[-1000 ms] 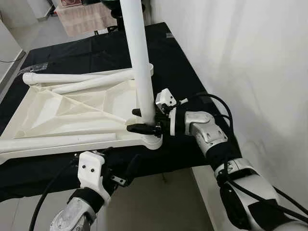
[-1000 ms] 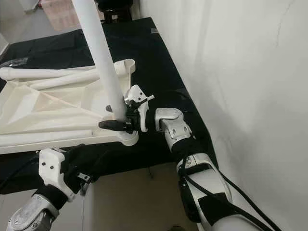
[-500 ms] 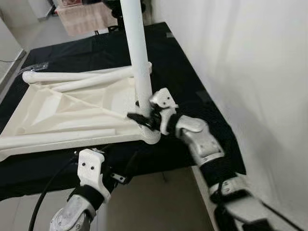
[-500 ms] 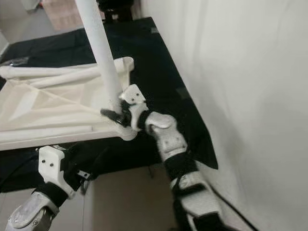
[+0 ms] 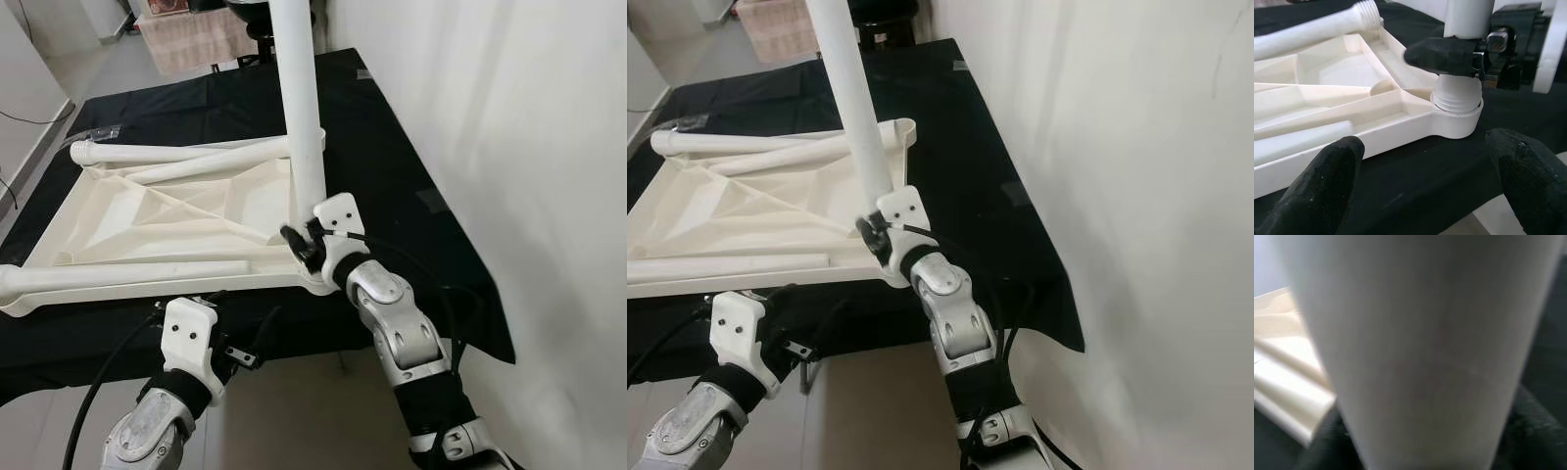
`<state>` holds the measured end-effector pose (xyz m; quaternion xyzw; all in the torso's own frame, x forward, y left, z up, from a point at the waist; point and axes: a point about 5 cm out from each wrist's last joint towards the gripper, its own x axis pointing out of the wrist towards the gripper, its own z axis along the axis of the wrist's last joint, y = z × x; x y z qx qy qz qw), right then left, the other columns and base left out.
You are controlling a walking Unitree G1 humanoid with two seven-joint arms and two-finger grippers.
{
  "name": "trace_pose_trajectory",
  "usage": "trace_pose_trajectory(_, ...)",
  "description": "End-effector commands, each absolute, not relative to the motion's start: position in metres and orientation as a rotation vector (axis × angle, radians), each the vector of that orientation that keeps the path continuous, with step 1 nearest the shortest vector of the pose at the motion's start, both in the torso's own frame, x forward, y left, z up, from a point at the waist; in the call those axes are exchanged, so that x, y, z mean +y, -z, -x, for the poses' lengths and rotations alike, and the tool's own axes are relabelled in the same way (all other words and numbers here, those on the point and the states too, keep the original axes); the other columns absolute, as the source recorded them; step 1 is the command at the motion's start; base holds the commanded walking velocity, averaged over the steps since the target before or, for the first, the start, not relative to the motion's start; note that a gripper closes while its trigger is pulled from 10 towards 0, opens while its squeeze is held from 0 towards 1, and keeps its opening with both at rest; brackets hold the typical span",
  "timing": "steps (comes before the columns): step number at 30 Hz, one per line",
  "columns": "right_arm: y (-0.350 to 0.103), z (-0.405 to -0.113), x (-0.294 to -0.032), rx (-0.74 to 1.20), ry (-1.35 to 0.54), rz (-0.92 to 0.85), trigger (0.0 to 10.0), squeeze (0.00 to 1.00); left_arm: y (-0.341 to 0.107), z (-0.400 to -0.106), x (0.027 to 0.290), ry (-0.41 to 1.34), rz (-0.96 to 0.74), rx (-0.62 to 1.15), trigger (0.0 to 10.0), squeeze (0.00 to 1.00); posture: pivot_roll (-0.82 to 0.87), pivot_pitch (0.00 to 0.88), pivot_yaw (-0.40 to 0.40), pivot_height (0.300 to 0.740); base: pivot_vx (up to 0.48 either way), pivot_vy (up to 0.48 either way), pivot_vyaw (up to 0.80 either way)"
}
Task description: Building children table
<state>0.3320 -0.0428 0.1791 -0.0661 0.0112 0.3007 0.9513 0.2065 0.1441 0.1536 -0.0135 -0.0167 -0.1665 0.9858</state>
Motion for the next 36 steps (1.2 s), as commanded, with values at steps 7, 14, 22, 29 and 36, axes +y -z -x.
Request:
trace_pose_trajectory(7,-0.2,-0.327,-0.026,-0.101,-1.089,0.156,10.0,0.55,-0.147,-0.207,0.143,0.331,0.022,-0.014,10.0,0.0,-0.01,0.109,0.066,0.74,0.0,0.0,0.0)
trace_pose_trajectory(14,-0.192,-0.34,-0.036,-0.028,-1.314,0.283,10.0,0.0,-0.145,-0.206,0.141,0.335,0.027,-0.012,10.0,0.0,0.0,0.099,0.062,0.74,0.0,0.0,0.0)
trace_pose_trajectory(22,-0.197,-0.361,-0.04,0.011,-1.304,0.212,0.0,0.0,-0.145,-0.204,0.14,0.34,0.028,-0.009,10.0,0.0,0.0,0.107,0.066,0.74,0.0,0.0,0.0)
trace_pose_trajectory(29,-0.196,-0.363,-0.046,0.0,-1.303,0.215,0.0,0.0,-0.146,-0.203,0.139,0.34,0.016,-0.009,10.0,0.0,0.0,0.118,0.066,0.74,0.0,0.0,0.0)
trace_pose_trajectory(36,-0.17,-0.366,-0.075,0.097,-0.48,0.238,0.0,0.0,-0.147,-0.204,0.141,0.334,0.014,-0.016,10.0,0.0,-0.01,0.137,0.049,0.74,0.0,0.0,0.0)
